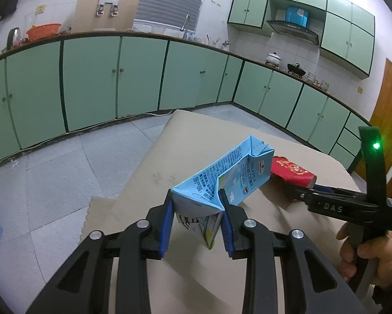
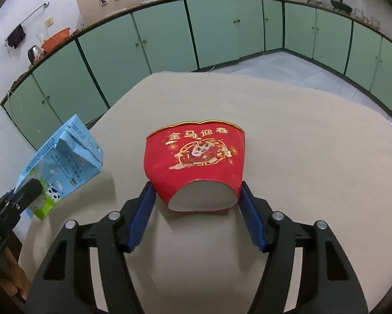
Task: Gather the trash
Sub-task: 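Carry the milk carton and red chip bag over the black bin with both tools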
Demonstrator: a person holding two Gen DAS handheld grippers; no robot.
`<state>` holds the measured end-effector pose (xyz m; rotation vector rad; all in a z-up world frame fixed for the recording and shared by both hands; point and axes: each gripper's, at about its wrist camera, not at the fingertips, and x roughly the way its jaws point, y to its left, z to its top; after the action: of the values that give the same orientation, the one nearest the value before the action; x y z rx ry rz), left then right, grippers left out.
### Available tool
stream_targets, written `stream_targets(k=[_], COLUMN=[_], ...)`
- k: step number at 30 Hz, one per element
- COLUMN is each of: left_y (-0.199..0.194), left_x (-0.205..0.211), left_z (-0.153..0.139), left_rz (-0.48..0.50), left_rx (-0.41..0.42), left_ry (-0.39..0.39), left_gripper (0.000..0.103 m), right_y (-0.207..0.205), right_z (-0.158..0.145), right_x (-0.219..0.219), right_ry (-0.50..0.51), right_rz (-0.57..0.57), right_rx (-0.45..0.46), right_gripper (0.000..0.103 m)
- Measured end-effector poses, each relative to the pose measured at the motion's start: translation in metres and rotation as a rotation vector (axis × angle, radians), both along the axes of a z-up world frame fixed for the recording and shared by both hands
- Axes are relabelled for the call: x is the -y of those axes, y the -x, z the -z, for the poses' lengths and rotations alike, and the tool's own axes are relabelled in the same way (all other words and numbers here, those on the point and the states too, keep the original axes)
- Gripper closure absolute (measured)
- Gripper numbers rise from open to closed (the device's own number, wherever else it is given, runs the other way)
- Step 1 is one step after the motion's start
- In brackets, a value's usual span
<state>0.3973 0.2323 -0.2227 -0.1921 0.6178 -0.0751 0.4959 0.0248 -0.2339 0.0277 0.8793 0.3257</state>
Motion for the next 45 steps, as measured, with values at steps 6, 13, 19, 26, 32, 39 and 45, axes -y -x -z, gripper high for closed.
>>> stream_targets(k=[6,13,19,26,32,39,45], left_y=[0.006,0.027,0.053,0.087,0.109,0.126,0.134], left_x=[0.008,0.043,0.088,0.162,0.250,0.367,0.446], left_z=[-0.012,-0.038,-0.057,-0.066,-0.060,-0.049,-0.027], left_rz=[0.016,0.055,0.117,0.244,0.413,0.635,0.762], left_rx=[0.009,0.033,0.048,0.039,0.013,-0.032,-0.101], left_ry=[-0.005,-0.009,-0.018,-0.007,-0.028,-0.070,-0.116], left_gripper=[0.071,0.071,0.071,0.071,0.071,0.071,0.071], right_y=[0.026,0.077,0.127,0.200,0.264,0.325,0.342], right_z=[-0.017,-0.049,-0.075,-0.085,-0.071,-0.026,0.020], right_x=[0.023,0.080,0.133,0.210,0.291,0.386,0.419], right_ry=[-0.009,-0.043,-0.045,-0.029,0.017,0.024,-0.010], right_rz=[0.015,0.088,0.152,0.255,0.397,0.595,0.653], right_rx=[0.020,0.055,0.090,0.098,0.062,-0.058,-0.158], right_gripper=[0.042,0.042,0.042,0.042,0.042,0.042,0.042])
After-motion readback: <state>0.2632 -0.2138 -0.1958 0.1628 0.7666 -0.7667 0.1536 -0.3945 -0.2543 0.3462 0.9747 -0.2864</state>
